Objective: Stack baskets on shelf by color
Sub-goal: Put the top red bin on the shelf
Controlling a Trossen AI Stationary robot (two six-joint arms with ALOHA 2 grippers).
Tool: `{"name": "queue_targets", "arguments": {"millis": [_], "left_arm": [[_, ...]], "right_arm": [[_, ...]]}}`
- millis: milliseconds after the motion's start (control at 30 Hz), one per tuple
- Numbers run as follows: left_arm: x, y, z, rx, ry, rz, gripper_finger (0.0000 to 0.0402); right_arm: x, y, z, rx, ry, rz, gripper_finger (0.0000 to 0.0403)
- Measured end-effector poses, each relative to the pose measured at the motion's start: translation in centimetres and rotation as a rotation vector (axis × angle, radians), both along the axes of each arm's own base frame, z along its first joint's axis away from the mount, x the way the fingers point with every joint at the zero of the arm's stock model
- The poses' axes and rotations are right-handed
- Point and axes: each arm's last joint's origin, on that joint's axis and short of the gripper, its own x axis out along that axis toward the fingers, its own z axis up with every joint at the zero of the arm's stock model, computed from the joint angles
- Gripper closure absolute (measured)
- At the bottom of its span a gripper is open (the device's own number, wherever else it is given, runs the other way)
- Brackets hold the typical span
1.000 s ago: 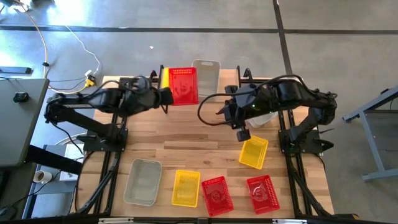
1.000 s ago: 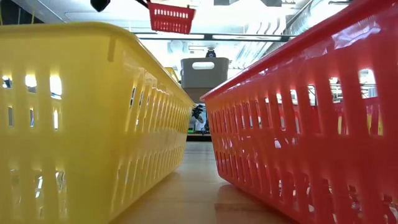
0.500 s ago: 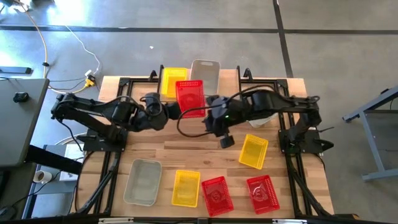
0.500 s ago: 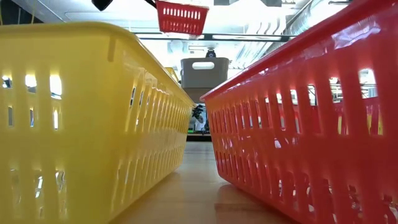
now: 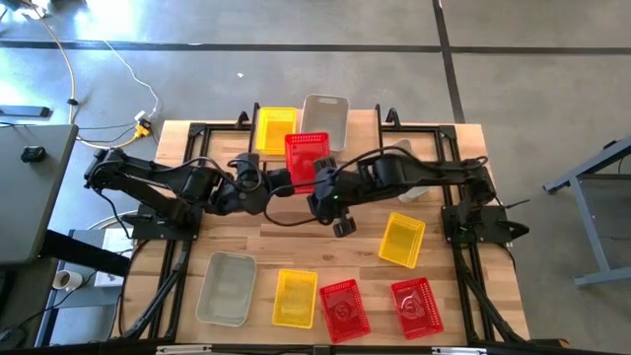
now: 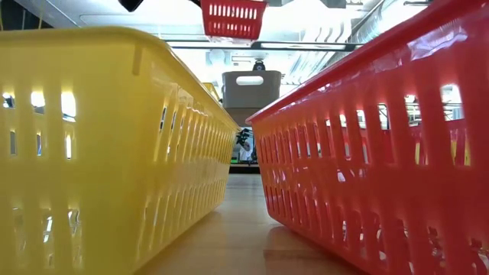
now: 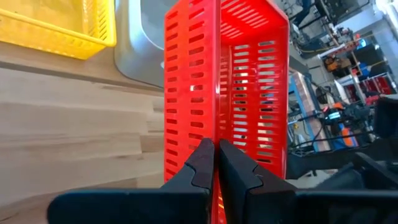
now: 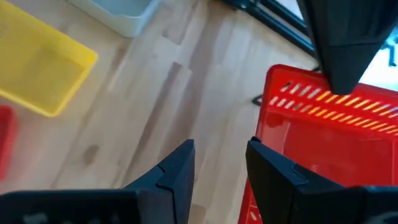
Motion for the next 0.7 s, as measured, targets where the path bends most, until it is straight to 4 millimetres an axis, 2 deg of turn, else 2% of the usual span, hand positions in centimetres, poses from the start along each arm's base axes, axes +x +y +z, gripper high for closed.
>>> {"name": "queue_targets", "arguments": {"millis": [500,600,700], "left_arm": [[0.6,-0.3,0.7,0.058,-0.016,-0.084,0.0401],[0.6,-0.3,0.7,0.070,0.001,-0.092,0.0401],[0.6,-0.3,0.7,0.074,0.005,-0.093,0.0401]], "right_arm": [[1.0,-0.9,-1.2,-0.039,0.021,-0.116,0.0278],[1.0,-1.0,-1.2,-0.048,0.012,-0.147,0.0309],[0.9,-1.0,-1.2,-0.032,0.013,-0.169,0.0365]]}}
